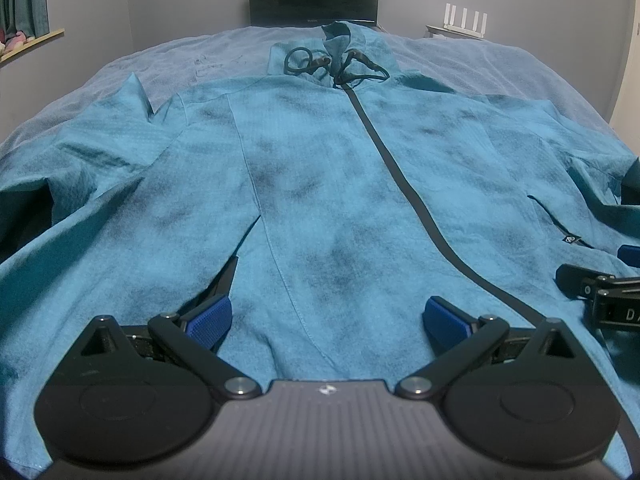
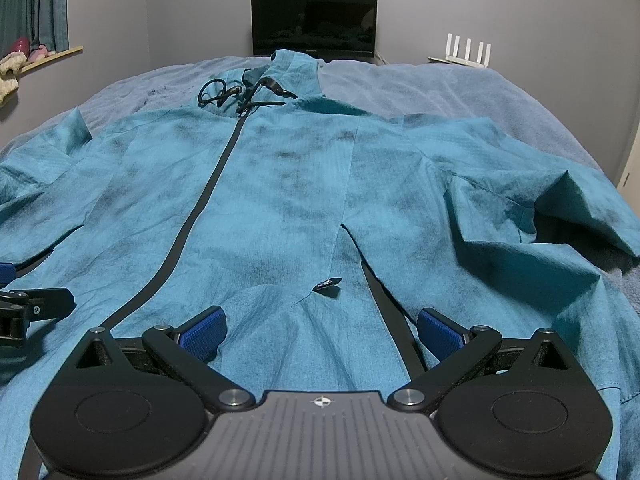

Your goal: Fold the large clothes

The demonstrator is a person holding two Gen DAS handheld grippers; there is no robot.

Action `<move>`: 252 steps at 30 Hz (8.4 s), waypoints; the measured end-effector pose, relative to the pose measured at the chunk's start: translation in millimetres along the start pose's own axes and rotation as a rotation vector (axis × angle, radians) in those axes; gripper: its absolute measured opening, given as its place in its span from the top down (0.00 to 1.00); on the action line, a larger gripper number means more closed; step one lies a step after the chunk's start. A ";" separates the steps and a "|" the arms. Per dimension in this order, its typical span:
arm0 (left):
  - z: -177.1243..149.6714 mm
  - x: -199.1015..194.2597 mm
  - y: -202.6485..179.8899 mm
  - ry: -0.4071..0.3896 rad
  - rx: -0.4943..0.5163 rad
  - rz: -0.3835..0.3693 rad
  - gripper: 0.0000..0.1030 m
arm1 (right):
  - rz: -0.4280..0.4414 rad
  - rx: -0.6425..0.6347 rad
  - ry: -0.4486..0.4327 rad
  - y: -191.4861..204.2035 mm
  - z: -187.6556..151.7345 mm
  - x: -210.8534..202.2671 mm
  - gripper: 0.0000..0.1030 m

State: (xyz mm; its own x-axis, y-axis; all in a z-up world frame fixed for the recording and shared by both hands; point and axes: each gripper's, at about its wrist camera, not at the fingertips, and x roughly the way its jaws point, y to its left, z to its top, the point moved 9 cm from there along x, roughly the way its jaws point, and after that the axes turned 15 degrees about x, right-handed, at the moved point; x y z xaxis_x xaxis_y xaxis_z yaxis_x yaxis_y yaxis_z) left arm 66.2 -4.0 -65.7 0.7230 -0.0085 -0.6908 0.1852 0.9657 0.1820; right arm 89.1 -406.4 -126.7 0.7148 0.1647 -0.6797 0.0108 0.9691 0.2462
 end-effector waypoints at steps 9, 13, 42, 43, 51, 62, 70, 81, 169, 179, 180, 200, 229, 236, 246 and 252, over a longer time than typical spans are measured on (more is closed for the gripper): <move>0.3 0.2 0.6 0.001 -0.001 -0.001 0.00 | 0.000 0.000 0.002 0.0 -0.3 0.4 0.00; 0.4 0.2 0.7 0.001 0.000 -0.001 0.00 | 0.000 0.000 0.002 0.0 -0.7 0.5 0.00; 72.2 -6.0 29.4 -0.220 0.031 0.035 0.00 | -0.031 0.198 -0.477 -81.4 133.2 -94.2 0.00; 73.6 -3.0 34.1 -0.244 0.037 0.059 0.00 | -0.064 0.171 -0.492 -89.6 138.7 -94.4 0.00; 49.1 39.9 33.3 -0.128 0.063 0.010 0.00 | -0.058 0.392 -0.230 -185.0 145.7 -51.6 0.00; 19.1 84.1 36.6 0.016 -0.022 -0.073 0.00 | -0.183 0.757 -0.151 -311.8 110.7 13.0 0.14; 19.0 93.0 20.0 0.038 0.037 -0.106 0.00 | -0.153 1.024 -0.087 -341.7 85.4 70.4 0.42; 13.4 102.5 20.4 0.074 0.018 -0.123 0.00 | -0.167 1.094 -0.427 -403.3 116.1 78.5 0.72; 4.1 105.3 22.1 0.052 0.003 -0.162 0.00 | 0.210 0.010 -0.036 141.7 65.1 112.8 0.20; 3.4 105.6 22.3 0.053 -0.002 -0.167 0.00 | 0.077 -0.250 -0.069 176.6 77.9 132.4 0.94; 3.4 105.9 22.2 0.053 -0.002 -0.169 0.00 | 0.121 -0.177 -0.064 177.5 83.0 130.9 0.95; 10.5 79.6 34.4 -0.001 -0.049 -0.131 0.00 | 0.392 0.239 0.048 97.5 94.3 44.0 0.30; -5.6 90.1 122.4 0.026 -0.264 0.037 0.12 | 0.096 0.220 -0.092 -55.0 81.7 75.9 0.38; -5.6 99.1 129.8 -0.016 -0.281 -0.023 0.49 | 0.080 0.232 -0.093 -56.7 72.6 82.7 0.37; 6.0 91.0 129.9 -0.068 -0.278 -0.032 0.99 | 0.076 0.259 -0.151 -61.6 68.6 73.6 0.31; 4.9 51.3 146.4 -0.084 -0.265 0.115 1.00 | 0.072 0.347 -0.198 -77.8 73.1 65.7 0.31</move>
State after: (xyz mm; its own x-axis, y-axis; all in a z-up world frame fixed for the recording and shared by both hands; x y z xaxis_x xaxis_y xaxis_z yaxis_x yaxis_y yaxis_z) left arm 133.7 135.7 -71.1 0.7834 0.0940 -0.6143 -0.0732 0.9956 0.0589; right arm 186.3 -484.3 -140.0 0.8428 0.1590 -0.5143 0.1665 0.8315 0.5300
